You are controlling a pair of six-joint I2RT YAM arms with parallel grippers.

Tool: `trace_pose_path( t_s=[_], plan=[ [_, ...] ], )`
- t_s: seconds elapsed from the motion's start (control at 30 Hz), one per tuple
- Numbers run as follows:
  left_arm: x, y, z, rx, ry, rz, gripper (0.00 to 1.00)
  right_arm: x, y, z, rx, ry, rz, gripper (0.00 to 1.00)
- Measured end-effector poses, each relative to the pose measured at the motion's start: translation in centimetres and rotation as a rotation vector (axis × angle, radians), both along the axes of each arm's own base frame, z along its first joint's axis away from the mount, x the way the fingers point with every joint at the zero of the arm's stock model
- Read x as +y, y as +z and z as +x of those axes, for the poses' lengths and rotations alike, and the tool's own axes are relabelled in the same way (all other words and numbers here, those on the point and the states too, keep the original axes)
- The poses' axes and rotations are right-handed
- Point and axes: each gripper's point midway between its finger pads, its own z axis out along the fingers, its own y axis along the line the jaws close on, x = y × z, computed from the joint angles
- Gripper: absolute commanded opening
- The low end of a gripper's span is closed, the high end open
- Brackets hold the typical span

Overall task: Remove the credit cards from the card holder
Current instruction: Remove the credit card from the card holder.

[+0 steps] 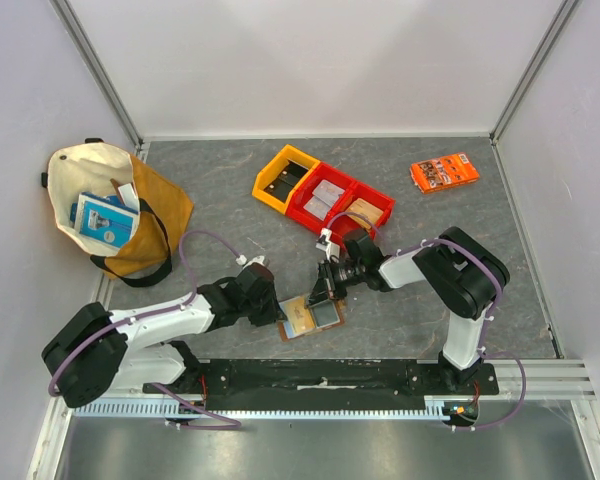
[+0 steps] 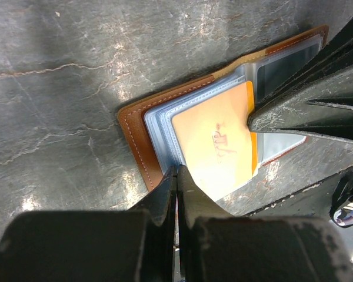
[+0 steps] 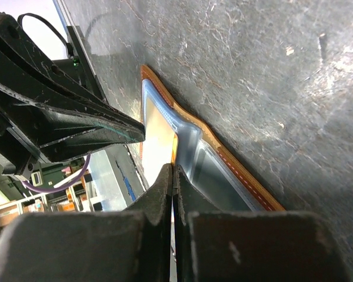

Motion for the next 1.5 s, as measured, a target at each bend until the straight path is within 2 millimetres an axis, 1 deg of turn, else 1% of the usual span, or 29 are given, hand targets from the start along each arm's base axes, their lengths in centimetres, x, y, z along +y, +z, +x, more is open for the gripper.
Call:
trace_pose_path(
  t_s=[0.13,0.33,0.37,0.47,0.57,0.63,0.67,0.7,0.83,0.9,0.97,1.0,1.1,1.2,1.43,1.5],
  plan=[
    [0.0,0.0,0.1,0.0,0.001,0.0,0.02,-0.5,0.0,0.2,0.0,-0.007,0.0,0.0],
    [0.0,0.0,0.1,-0.001,0.002,0.001,0.02,-2.2,-0.3,0.9,0.009,-0.032,-0.03,0.0],
    [0.0,0.0,0.1,-0.003,0.003,0.001,0.04,-2.3,-0.4,0.9,0.009,-0.032,-0.033,0.0],
    [0.0,0.2,0.1,-0.007,0.004,-0.001,0.19,-2.4,-0.4,0.8,0.008,-0.029,-0.037,0.0],
    [0.0,0.9,0.1,-0.022,0.003,-0.016,0.29,-2.4,-0.4,0.8,0.008,-0.029,-0.037,0.0],
    [-0.3,1.8,0.4,-0.048,0.0,-0.045,0.33,-2.4,-0.4,0.8,0.008,-0.029,-0.037,0.0],
    [-0.4,2.3,0.5,-0.058,-0.001,-0.056,0.33,-2.4,-0.4,0.8,0.007,-0.029,-0.037,0.0],
    [-0.7,2.8,0.7,-0.071,-0.002,-0.07,0.32,-2.4,-0.4,0.8,0.008,-0.029,-0.036,0.0],
    [-2.4,5.0,2.1,-0.121,-0.016,-0.124,0.13,-2.4,-0.4,0.8,0.007,-0.03,-0.035,0.0],
    [-3.1,5.2,2.4,-0.126,-0.026,-0.139,0.06,-2.4,-0.4,0.8,0.006,-0.03,-0.034,0.0],
    [-3.5,4.7,2.7,-0.118,-0.032,-0.136,0.02,-2.4,-0.4,0.8,0.005,-0.031,-0.033,0.0],
    [-3.6,4.1,2.7,-0.104,-0.035,-0.124,0.02,-2.4,-0.4,0.8,0.004,-0.031,-0.032,0.0],
    [-3.6,2.9,2.4,-0.071,-0.04,-0.099,0.02,-2.5,-0.4,0.8,0.003,-0.032,-0.031,0.0],
    [-3.4,2.1,2.2,-0.047,-0.044,-0.08,0.02,-2.5,-0.4,0.7,0.002,-0.032,-0.03,0.0],
    [-3.4,1.8,2.1,-0.04,-0.043,-0.072,0.02,-2.5,-0.4,0.7,-0.002,-0.032,-0.029,0.0],
    [-3.3,1.4,2.0,-0.03,-0.043,-0.061,0.02,-2.5,-0.4,0.7,-0.002,-0.033,-0.028,0.0]
  ],
)
